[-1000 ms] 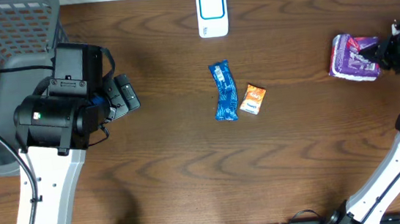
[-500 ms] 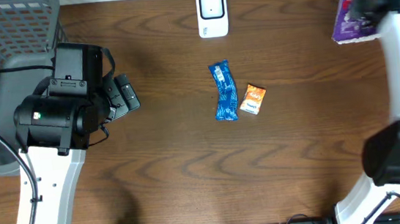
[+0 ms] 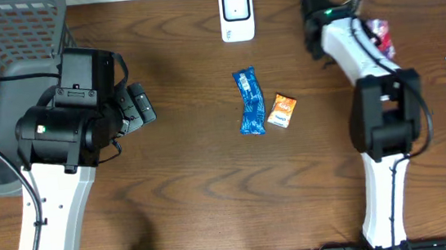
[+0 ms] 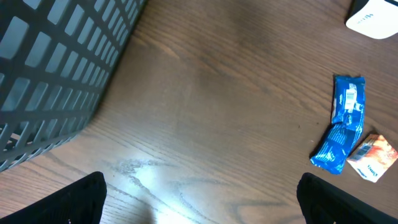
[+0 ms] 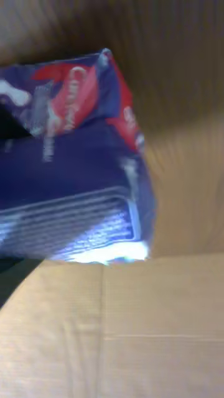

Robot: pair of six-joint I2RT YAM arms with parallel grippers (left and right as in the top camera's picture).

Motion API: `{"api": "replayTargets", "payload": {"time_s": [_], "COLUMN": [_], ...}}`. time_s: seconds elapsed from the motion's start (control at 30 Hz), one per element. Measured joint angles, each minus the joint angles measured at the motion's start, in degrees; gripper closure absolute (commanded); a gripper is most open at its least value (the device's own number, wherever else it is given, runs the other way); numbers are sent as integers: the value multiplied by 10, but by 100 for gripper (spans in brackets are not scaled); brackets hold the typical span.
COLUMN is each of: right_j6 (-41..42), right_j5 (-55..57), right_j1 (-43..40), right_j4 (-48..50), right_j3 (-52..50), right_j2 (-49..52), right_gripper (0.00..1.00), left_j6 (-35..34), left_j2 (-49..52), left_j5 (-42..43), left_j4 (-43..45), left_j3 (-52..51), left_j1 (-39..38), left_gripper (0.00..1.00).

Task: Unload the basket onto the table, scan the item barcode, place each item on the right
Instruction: 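Lift the purple pack past the scanner and set it down centre-right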

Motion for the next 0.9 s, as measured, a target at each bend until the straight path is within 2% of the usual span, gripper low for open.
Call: {"api": "replayTargets", "payload": {"time_s": [0.03, 0.23, 0.27, 0.33, 0.43, 0.53, 0.67, 0.77, 0.9], "right_j6": [1, 0, 0, 4, 13, 18, 21, 21, 19], "right_j5": [-5, -126, -156, -218, -277, -308, -347, -422, -560], "right_j1": [10, 67, 72, 76, 71, 53, -7, -78, -166], "right_j4": [1, 2, 1, 1, 2, 3, -2, -10, -15], "right_j3": [-1, 0, 0, 0, 0, 1, 11, 16, 16], "right_j2": [1, -24, -32, -56, -105, -166, -225, -233, -196], "right_gripper": [32, 28, 26, 14, 7, 8, 15, 16, 19], "left_j6": [0, 0, 0, 0, 0, 0, 0, 0, 0], "left_j2": [0, 0, 0, 0, 0, 0, 0, 0, 0], "left_j5": [0, 0, 0, 0, 0, 0, 0, 0, 0], "left_j4": [0, 0, 0, 0, 0, 0, 0, 0, 0], "left_j3": [0, 0, 0, 0, 0, 0, 0, 0, 0], "left_j1": [0, 0, 0, 0, 0, 0, 0, 0, 0], "left_gripper": [2, 2, 2, 2, 2, 2, 2, 2, 2]}}
